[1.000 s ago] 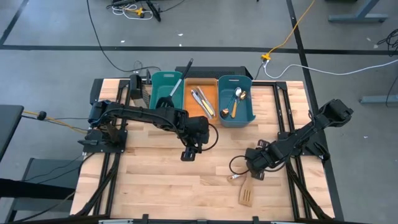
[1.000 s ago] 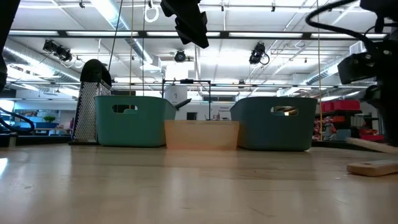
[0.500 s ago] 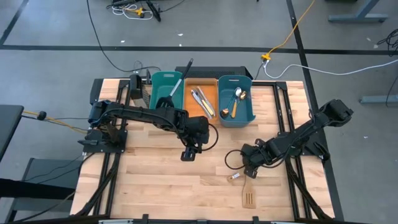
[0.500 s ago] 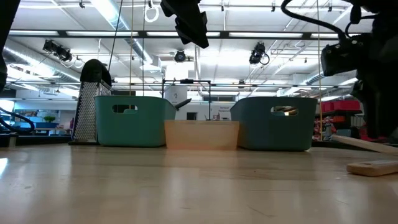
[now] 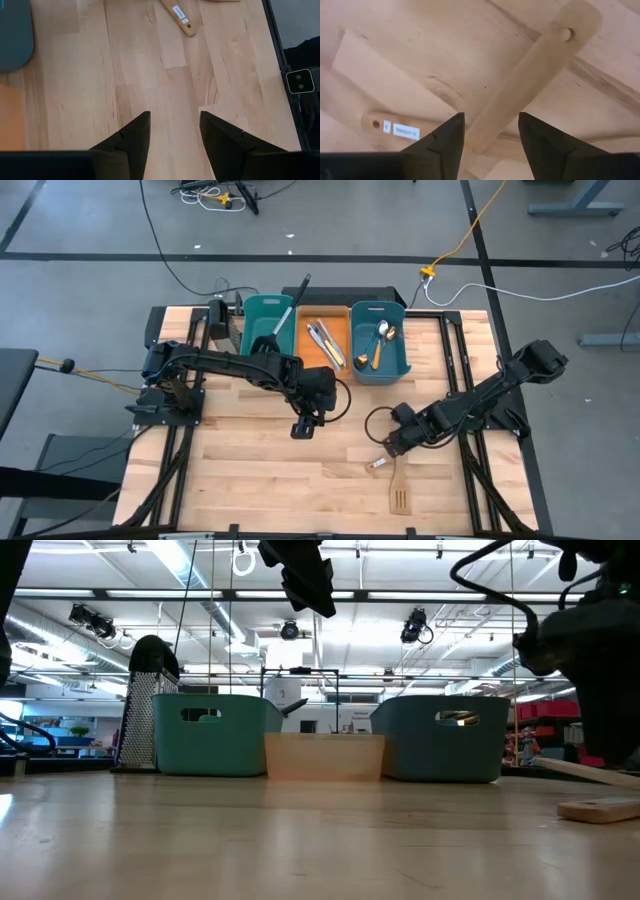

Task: Pick & Place Kitchen Items
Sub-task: Put the top wooden spatula into the green bin

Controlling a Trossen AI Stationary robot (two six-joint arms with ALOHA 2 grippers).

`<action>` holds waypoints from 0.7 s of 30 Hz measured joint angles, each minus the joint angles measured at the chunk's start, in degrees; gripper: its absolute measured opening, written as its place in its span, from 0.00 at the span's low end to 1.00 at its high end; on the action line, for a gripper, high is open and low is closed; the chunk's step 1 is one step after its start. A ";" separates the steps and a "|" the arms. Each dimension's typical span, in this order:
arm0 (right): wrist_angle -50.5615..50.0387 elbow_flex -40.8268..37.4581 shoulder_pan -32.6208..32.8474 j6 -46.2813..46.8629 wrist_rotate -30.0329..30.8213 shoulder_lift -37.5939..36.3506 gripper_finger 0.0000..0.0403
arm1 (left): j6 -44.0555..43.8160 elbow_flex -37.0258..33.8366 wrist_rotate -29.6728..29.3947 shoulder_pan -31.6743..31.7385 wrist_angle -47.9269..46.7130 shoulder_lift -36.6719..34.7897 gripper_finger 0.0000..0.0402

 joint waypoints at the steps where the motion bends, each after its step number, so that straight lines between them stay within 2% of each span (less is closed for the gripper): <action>1: -0.10 0.00 0.00 0.84 0.14 0.00 0.49 | 0.00 0.00 0.00 0.00 0.00 0.00 0.44; 10: -0.58 0.00 0.00 6.45 0.33 1.17 0.49 | 0.16 0.00 0.00 0.00 -0.04 0.00 0.44; 21: 2.31 0.00 -0.15 13.48 -0.45 7.27 0.49 | 1.86 0.00 0.00 0.04 -0.31 0.00 0.44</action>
